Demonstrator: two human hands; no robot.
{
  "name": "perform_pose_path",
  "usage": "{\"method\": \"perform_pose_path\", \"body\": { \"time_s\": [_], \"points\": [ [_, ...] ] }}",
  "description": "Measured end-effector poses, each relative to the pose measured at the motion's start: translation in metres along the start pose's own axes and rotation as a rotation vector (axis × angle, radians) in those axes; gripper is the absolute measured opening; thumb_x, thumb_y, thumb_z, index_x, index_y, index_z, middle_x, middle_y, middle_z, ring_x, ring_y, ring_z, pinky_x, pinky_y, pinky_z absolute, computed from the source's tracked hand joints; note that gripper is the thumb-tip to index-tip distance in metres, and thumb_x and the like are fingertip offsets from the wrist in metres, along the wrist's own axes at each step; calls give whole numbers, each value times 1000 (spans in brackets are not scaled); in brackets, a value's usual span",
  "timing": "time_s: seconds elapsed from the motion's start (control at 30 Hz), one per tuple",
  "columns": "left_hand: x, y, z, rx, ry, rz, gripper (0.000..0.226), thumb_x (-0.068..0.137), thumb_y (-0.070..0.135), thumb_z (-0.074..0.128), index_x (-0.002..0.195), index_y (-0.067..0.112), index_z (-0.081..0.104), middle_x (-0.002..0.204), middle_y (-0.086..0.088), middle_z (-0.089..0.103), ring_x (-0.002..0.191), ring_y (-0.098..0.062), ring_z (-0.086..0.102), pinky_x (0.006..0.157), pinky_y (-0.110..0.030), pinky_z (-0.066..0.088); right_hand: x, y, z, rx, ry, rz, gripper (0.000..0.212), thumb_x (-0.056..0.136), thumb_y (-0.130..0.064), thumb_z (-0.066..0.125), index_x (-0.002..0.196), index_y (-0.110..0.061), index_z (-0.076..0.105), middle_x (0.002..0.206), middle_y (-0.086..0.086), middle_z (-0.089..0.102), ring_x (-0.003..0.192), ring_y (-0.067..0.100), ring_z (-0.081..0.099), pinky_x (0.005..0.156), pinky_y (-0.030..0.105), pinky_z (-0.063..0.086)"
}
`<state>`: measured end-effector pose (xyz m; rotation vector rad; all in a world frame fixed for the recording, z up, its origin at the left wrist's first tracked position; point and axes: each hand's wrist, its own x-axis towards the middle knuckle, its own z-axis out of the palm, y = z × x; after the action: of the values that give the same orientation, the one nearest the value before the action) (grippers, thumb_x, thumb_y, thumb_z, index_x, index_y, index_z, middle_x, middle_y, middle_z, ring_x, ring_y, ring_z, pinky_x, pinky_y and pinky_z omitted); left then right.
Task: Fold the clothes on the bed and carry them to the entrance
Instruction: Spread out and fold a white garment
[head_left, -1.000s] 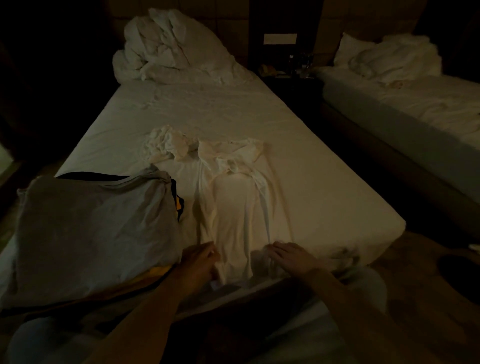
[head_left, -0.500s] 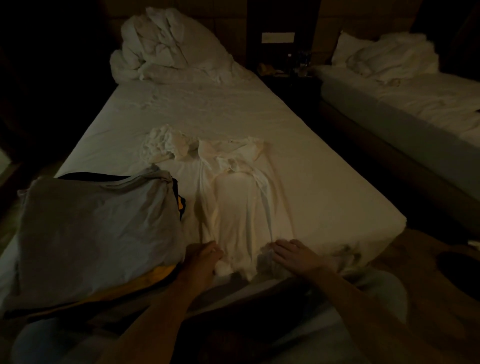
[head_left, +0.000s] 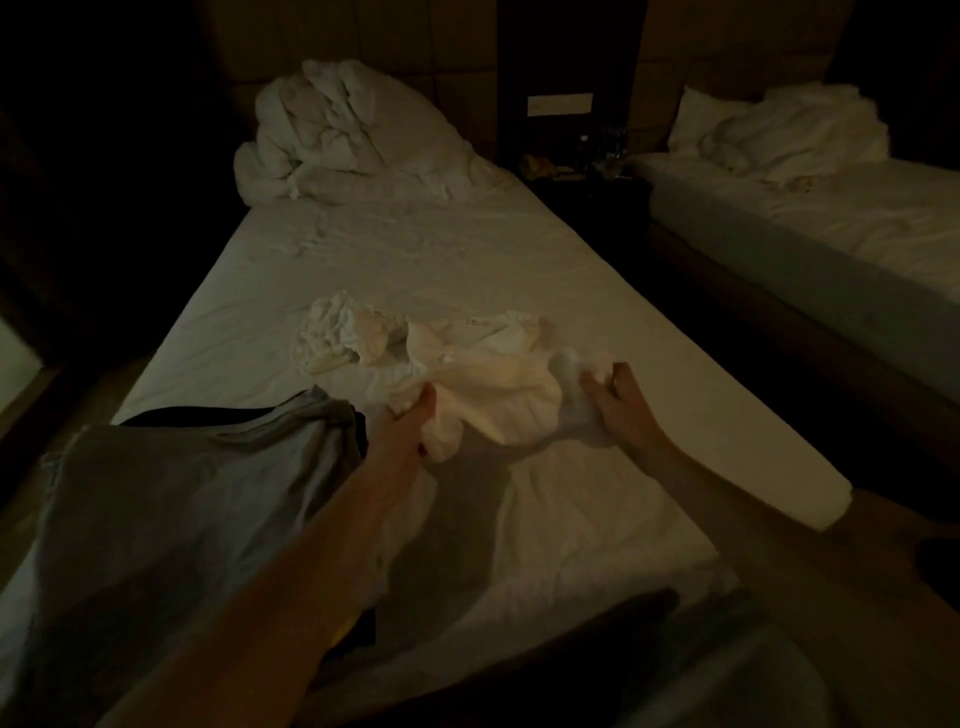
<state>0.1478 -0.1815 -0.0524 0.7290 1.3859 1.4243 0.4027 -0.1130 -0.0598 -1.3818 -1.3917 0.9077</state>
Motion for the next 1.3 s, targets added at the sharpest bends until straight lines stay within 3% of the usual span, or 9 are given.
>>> {"method": "perform_pose_path", "body": {
  "time_s": [0.13,0.27,0.47,0.67,0.87,0.97,1.03,1.13,1.3],
  "points": [
    [48,40,3,-150,25,-93,21,97,30,56,102,10,61,91,-6,64,78,-19,64,53,-26,56,51,-24,6,-90,-14,-35,25,99,-35,53,94,-12,44,80,-5,49,79,18,52,68,32,39],
    [109,57,-5,-158,-37,-59,12,96,20,58,98,12,66,96,-3,70,82,-15,69,72,-31,59,112,-37,24,-176,16,-98,34,102,-35,46,86,-6,51,78,3,54,82,23,53,72,35,38],
    [226,62,-4,112,109,21,28,94,24,63,115,5,63,89,-2,66,74,-14,62,60,-27,49,217,-18,73,-227,9,-39,41,103,-33,44,67,-16,37,69,1,44,75,22,48,67,33,32],
    [339,25,4,389,139,48,28,96,27,59,121,15,55,95,0,60,93,-23,59,78,-29,46,310,39,129,-320,-56,72,42,99,-37,50,65,-16,38,78,10,52,80,26,53,66,31,32],
    [396,-20,11,880,106,124,31,88,23,67,111,2,62,103,-15,64,94,-26,65,80,-34,54,356,93,164,-469,-233,219,21,92,-30,63,102,-12,64,118,12,64,112,30,58,79,27,39],
    [398,-23,17,792,44,145,17,84,10,72,98,10,62,79,-4,59,66,-2,61,62,-18,49,363,99,163,-496,-207,260,47,86,-34,71,124,-9,58,130,12,58,119,29,55,89,29,43],
    [391,-19,15,754,-5,122,9,88,15,69,94,9,67,80,-7,63,71,-14,62,63,-23,48,361,94,157,-442,-180,287,58,88,-37,68,133,-6,50,135,14,53,123,32,53,97,35,45],
    [371,0,10,557,59,123,7,93,22,63,89,16,65,91,-7,66,90,-23,62,80,-39,51,351,74,141,-285,-156,242,41,91,-34,65,120,-4,63,119,15,64,109,33,62,89,41,52],
    [305,50,2,374,112,172,18,97,27,57,107,15,64,95,0,66,93,-18,61,75,-27,50,300,-1,104,-129,-203,69,22,97,-28,58,99,-8,67,99,9,67,92,24,64,75,32,48]
  ]
}}
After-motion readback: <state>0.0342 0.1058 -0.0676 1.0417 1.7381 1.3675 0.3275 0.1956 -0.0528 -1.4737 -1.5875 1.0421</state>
